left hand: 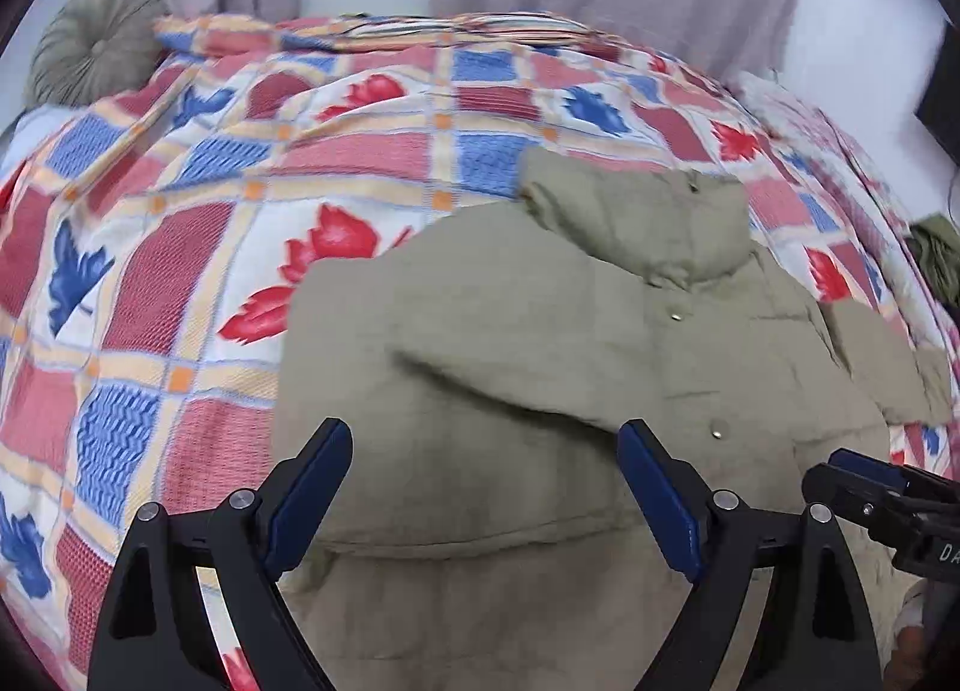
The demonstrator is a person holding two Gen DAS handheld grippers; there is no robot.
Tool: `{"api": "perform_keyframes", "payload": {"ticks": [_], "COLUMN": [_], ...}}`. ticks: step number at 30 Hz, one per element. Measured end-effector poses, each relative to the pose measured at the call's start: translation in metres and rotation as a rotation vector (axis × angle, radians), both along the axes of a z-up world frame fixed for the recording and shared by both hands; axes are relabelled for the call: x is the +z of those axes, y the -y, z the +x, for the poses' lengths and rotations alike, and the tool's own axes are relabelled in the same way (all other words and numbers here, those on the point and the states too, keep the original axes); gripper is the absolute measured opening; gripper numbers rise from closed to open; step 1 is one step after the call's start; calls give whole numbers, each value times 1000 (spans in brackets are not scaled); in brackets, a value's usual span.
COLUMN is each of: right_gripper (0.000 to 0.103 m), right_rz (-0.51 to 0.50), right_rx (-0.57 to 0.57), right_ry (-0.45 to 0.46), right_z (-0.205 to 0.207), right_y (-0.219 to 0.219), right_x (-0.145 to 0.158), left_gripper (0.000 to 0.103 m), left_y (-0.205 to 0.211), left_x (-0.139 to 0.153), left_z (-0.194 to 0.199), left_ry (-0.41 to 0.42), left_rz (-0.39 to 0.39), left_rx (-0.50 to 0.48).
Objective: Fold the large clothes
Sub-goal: 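Fold the held sleeve across the jacket body and release with the left gripper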
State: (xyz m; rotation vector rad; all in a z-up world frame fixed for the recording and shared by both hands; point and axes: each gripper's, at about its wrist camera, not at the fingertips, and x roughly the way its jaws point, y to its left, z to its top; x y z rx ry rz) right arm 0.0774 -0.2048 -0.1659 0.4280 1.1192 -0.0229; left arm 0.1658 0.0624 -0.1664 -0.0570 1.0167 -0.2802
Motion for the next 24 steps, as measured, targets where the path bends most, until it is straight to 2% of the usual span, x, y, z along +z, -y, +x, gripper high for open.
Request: {"api": "perform_keyframes", "payload": {"ticks": [1,3,5,7,9,11,12,13,16,17,18,19,22,24], "right_gripper": [75,76,76,76,76,76,76,76,75,73,42,2,4,5], "right_rz": [-40,-137,-241,-365,-490,-564,-591,-616,-671,-683,-672,-629,-459,-263], "right_rx": [42,147,263,364,449,485,493,487,436,415,383,348,130,-28], "right_ry": [21,59,89,114,129,131,127,121,90,88,98,99,111,72], "right_z": [7,26,43,53,65,74,80,86,102,104,104,104,93,82], "right_y": [-11,-41,-76,-109,-142,-165,-172,-177,-177,-172,-163,-151,-91,-39], "right_x": [5,14,18,19,12,5,-1,-6,-23,-25,-24,-22,-11,-18], "left_gripper": [91,91,91,91,90,73,55,31,15,15,15,15,15,15], "left_y": [-19,-57,-85,-99,-98,-91,-87,-83,-74,-72,-71,-70,-65,-62], "left_x": [-4,-19,-40,-62,-80,-90,-92,-94,-86,-82,-79,-77,-77,-79], "left_z": [7,21,32,41,47,51,52,54,54,53,52,52,52,52], "left_ry": [-16,-71,-156,-237,-294,-317,-322,-327,-285,-266,-249,-235,-218,-217], "left_rz": [-18,-64,-151,-238,-291,-315,-323,-334,-265,-235,-202,-173,-114,-95], "left_rx": [48,135,188,213,204,178,164,151,147,144,140,134,109,106]}}
